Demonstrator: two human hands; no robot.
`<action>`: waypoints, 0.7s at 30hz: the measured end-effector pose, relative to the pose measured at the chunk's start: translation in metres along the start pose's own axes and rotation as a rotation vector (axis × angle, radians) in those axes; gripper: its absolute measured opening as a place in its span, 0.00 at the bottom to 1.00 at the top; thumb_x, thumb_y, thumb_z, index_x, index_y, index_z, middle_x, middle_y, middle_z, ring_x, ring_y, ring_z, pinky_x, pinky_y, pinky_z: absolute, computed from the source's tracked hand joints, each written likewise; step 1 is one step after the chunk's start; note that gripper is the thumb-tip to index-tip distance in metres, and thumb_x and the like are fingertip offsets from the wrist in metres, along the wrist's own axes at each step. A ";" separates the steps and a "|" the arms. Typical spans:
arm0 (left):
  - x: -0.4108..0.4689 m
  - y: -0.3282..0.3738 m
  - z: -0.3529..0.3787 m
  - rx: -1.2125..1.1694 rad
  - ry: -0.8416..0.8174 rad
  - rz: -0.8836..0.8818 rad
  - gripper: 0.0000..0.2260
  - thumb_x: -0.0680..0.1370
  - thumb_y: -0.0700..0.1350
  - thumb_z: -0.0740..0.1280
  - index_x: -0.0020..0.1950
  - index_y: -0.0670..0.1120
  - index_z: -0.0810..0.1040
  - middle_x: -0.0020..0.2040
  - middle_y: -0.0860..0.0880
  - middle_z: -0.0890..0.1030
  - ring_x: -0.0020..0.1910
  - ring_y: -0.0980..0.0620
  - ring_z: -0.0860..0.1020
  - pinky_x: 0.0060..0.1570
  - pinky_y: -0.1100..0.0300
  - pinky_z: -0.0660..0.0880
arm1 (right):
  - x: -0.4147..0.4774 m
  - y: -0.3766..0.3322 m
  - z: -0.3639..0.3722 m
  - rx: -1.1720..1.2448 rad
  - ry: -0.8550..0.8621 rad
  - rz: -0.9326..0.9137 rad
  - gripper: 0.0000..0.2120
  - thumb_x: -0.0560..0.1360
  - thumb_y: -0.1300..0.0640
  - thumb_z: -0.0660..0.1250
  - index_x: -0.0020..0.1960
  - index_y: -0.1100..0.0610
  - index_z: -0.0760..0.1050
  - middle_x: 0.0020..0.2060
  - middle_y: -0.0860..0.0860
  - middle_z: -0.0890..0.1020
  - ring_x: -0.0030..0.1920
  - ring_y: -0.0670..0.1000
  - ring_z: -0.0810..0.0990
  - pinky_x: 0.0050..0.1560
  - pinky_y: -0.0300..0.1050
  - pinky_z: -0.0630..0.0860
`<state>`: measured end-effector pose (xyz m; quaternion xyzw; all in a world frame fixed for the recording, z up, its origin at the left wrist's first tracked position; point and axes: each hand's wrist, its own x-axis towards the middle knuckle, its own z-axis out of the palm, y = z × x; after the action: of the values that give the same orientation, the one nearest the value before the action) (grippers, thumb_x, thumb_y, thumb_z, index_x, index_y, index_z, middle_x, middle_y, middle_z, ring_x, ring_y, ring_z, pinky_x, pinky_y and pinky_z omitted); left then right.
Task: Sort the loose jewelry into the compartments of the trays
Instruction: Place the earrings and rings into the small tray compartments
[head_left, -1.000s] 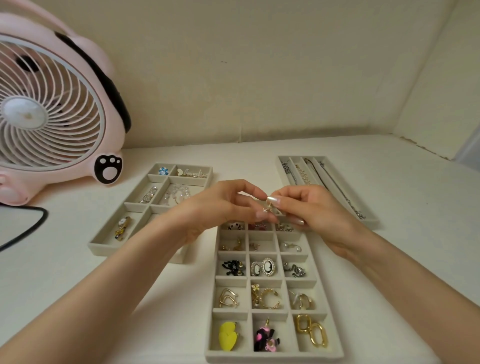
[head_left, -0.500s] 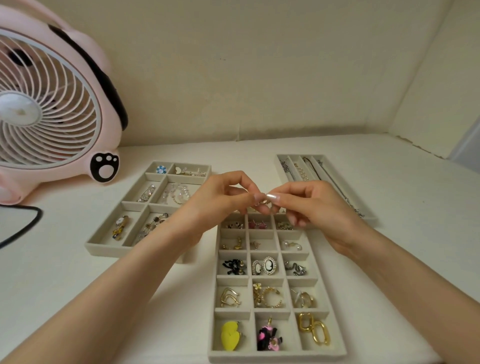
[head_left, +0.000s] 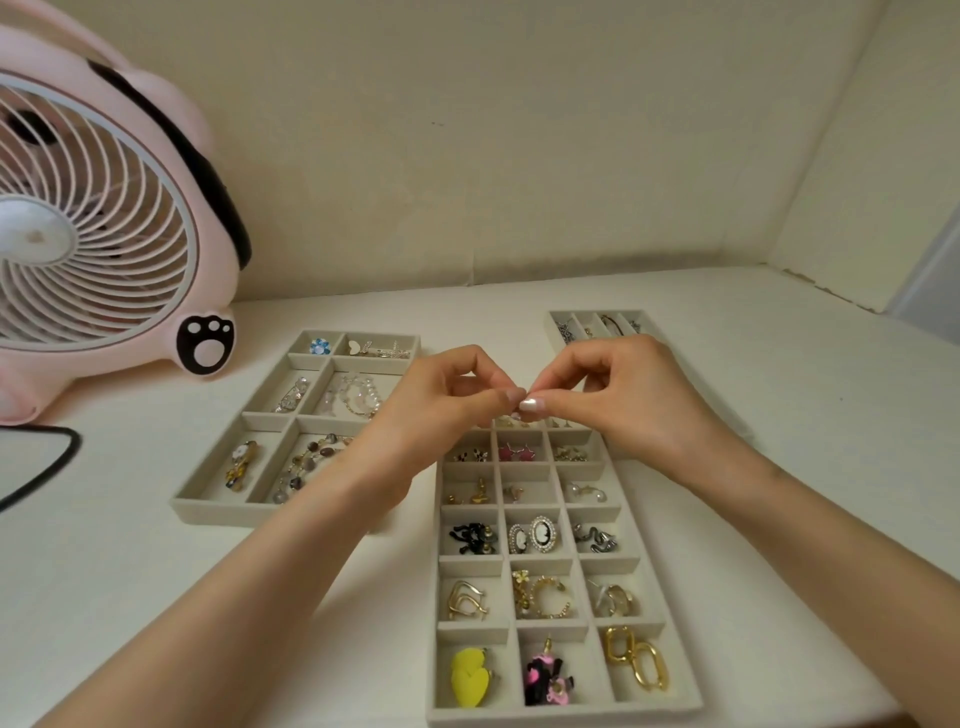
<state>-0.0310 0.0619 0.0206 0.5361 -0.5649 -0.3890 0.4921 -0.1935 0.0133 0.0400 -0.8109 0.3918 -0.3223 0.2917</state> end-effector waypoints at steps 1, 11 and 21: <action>0.000 0.000 0.000 0.001 -0.003 -0.003 0.03 0.74 0.40 0.69 0.42 0.42 0.77 0.35 0.51 0.83 0.34 0.61 0.78 0.36 0.72 0.71 | 0.001 0.000 -0.001 -0.039 0.007 0.001 0.03 0.67 0.56 0.76 0.37 0.53 0.83 0.31 0.45 0.81 0.27 0.35 0.73 0.30 0.28 0.64; 0.002 -0.004 -0.004 0.104 0.025 -0.035 0.05 0.77 0.44 0.65 0.44 0.45 0.77 0.39 0.51 0.85 0.40 0.60 0.79 0.41 0.66 0.70 | -0.015 0.005 0.002 -0.095 -0.088 0.096 0.04 0.65 0.54 0.77 0.35 0.51 0.82 0.32 0.44 0.79 0.28 0.34 0.72 0.34 0.33 0.63; 0.003 -0.005 -0.007 0.103 0.064 -0.015 0.04 0.78 0.44 0.65 0.44 0.45 0.77 0.39 0.52 0.85 0.38 0.59 0.77 0.42 0.62 0.71 | -0.038 0.016 0.024 -0.185 0.012 0.139 0.06 0.66 0.53 0.77 0.32 0.50 0.81 0.36 0.42 0.76 0.43 0.40 0.72 0.44 0.40 0.70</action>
<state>-0.0234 0.0591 0.0180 0.5772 -0.5642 -0.3457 0.4786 -0.2005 0.0413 0.0022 -0.8032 0.4771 -0.2684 0.2348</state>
